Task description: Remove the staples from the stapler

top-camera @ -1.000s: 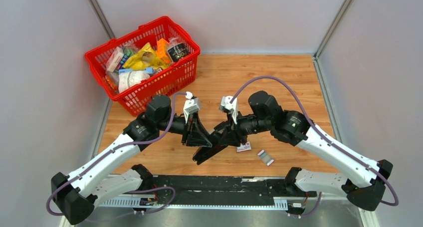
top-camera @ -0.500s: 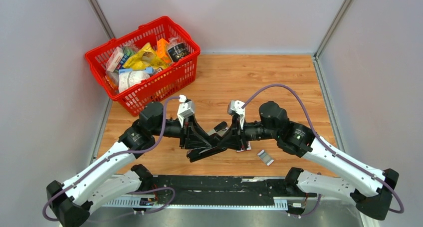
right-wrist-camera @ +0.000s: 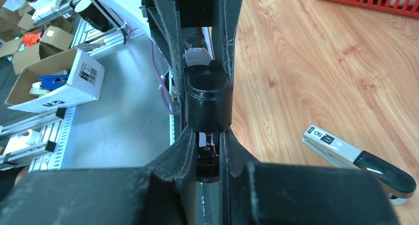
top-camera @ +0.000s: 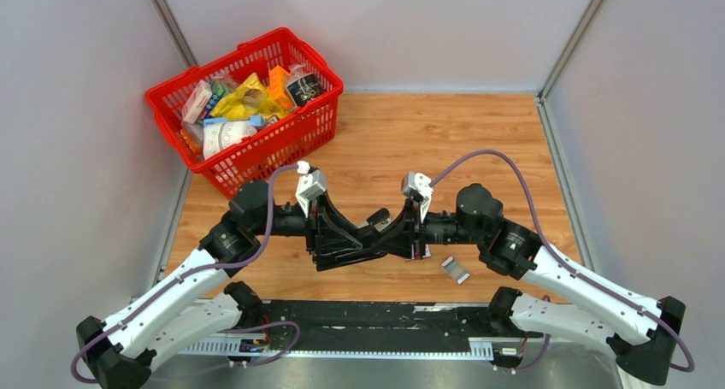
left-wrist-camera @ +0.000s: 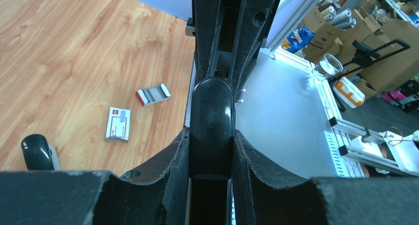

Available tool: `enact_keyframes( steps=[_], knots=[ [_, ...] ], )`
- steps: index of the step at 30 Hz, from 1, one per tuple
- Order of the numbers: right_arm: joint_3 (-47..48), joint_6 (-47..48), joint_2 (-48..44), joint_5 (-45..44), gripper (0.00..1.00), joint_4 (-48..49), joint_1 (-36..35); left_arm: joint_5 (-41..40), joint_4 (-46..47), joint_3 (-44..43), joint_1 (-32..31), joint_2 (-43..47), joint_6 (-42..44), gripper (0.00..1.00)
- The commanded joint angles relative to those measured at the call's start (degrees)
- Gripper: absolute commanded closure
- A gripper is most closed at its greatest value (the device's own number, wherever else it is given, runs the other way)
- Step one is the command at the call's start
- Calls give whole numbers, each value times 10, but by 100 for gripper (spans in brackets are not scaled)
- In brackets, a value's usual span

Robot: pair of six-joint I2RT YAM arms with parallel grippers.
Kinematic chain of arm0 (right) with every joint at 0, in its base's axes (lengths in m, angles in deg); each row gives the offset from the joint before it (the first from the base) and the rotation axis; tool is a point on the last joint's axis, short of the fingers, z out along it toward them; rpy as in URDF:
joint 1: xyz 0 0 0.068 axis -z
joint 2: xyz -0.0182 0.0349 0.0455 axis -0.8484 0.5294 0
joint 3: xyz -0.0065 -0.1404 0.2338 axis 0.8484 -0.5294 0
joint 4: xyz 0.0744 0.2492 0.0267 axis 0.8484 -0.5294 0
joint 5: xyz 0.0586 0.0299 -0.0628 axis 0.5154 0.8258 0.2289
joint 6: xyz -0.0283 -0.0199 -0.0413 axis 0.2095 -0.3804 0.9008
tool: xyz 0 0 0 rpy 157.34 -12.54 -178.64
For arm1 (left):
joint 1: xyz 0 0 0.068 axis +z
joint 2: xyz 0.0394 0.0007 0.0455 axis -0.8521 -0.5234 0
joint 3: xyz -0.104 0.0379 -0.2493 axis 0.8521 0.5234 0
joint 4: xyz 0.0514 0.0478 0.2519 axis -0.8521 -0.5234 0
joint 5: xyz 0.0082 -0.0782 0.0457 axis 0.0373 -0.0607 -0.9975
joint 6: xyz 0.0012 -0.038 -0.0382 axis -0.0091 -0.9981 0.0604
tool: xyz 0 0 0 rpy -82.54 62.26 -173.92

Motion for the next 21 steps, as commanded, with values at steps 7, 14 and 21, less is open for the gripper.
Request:
enact_keyframes(
  steps=[7, 14, 21],
  knots=[
    [-65, -41, 9, 23, 100, -19, -32, -77, 145, -24, 8, 35, -19, 100],
    [-94, -65, 24, 23, 100, 30, -50, -112, 153, -20, 8, 49, -22, 100],
    [-107, -80, 46, 16, 100, 67, -74, -143, 185, -3, 8, 59, -42, 100]
  ],
)
